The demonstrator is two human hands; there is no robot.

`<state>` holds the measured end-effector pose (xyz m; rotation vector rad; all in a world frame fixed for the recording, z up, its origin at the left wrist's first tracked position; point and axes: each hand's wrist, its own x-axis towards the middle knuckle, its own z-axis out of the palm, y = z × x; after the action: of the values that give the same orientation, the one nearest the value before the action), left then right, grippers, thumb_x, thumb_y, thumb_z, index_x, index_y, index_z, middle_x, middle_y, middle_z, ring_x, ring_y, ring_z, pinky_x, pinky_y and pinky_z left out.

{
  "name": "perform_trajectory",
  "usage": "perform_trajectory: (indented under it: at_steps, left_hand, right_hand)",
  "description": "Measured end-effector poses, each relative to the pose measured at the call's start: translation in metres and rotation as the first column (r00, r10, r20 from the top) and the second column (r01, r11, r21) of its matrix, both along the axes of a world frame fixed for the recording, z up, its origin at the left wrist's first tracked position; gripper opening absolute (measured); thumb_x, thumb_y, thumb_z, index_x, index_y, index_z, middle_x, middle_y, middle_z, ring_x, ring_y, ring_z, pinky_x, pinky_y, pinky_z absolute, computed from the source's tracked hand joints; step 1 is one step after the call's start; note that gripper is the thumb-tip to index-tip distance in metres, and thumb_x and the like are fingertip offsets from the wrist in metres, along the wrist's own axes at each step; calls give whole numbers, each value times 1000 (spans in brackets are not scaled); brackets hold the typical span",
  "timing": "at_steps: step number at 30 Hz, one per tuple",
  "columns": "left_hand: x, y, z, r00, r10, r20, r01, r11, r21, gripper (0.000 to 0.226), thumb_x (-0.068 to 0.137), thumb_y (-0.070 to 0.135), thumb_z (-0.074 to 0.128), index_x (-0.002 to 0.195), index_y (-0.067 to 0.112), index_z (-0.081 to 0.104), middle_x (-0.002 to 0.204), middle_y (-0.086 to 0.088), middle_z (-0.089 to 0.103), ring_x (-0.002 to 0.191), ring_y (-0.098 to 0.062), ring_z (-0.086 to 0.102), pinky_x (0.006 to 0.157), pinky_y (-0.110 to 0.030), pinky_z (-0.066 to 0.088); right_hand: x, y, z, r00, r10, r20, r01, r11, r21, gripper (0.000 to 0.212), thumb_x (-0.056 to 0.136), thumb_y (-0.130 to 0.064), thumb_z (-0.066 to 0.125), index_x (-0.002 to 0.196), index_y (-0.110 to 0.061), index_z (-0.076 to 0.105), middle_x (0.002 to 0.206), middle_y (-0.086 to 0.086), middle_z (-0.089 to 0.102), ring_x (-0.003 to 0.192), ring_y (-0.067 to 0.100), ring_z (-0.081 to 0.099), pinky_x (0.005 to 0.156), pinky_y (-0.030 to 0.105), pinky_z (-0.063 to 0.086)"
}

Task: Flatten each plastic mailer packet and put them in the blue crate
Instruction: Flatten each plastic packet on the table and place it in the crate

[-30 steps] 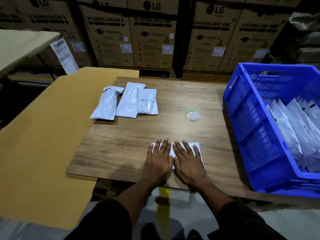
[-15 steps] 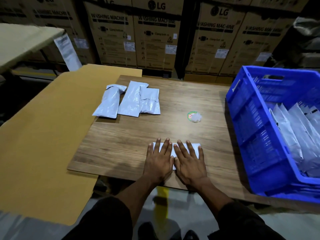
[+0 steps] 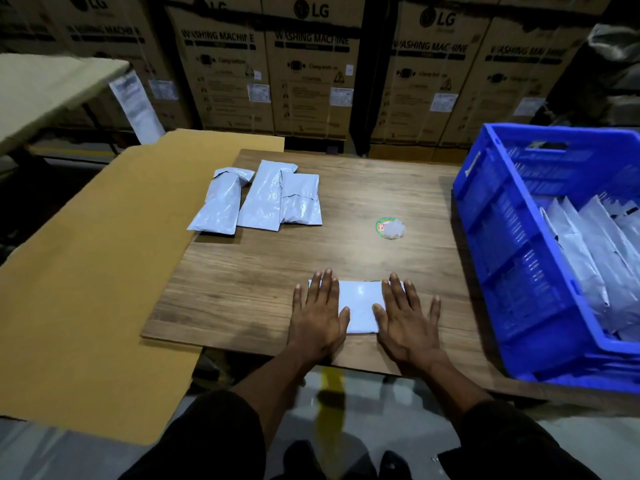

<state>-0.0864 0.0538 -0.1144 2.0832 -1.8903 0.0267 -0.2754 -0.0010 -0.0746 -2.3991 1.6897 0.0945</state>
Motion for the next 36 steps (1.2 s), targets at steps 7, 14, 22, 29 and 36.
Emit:
perform_trajectory:
  at_steps: [7,14,22,29,36]
  left_hand:
    - [12,4,-1,984,39,-176,-66,986,-150,55,102,27,32,145,-3,47,155,-17,41,144,-33,37,119,-51,25]
    - [-1,12,-3,996,-70,57,74,995,-62,52,102,27,34,145,2,49,154,-15,44,146,-33,36,113,-54,35]
    - [-3,16,5,994,-28,106,16,994,112,59,100,35,28,153,12,39,162,-6,33,152,-32,23,117,-51,29]
    - [-7,18,10,994,5,106,-19,991,130,57,98,37,33,149,17,46,159,-1,38,149,-32,28,114,-53,34]
    - [-7,20,13,993,9,120,-28,987,160,57,98,40,33,149,18,47,159,-1,38,148,-37,29,111,-56,35]
  right_hand:
    - [-3,-2,9,994,110,-20,-112,984,-139,65,103,-50,12,159,-17,8,167,-5,-1,153,22,-10,112,66,-12]
    - [30,13,-6,917,399,1,-390,897,-209,60,100,-43,24,150,-14,42,160,0,33,149,24,27,115,55,11]
    - [26,11,-12,914,404,30,-386,891,-238,57,100,-42,31,150,-17,43,159,-2,36,148,23,30,116,53,16]
    - [27,10,-18,920,393,10,-382,900,-211,59,100,-42,28,154,-20,35,162,-5,28,150,21,24,117,52,10]
    - [28,9,-19,924,383,11,-374,906,-199,60,100,-44,24,156,-22,30,164,-5,22,152,21,18,118,51,3]
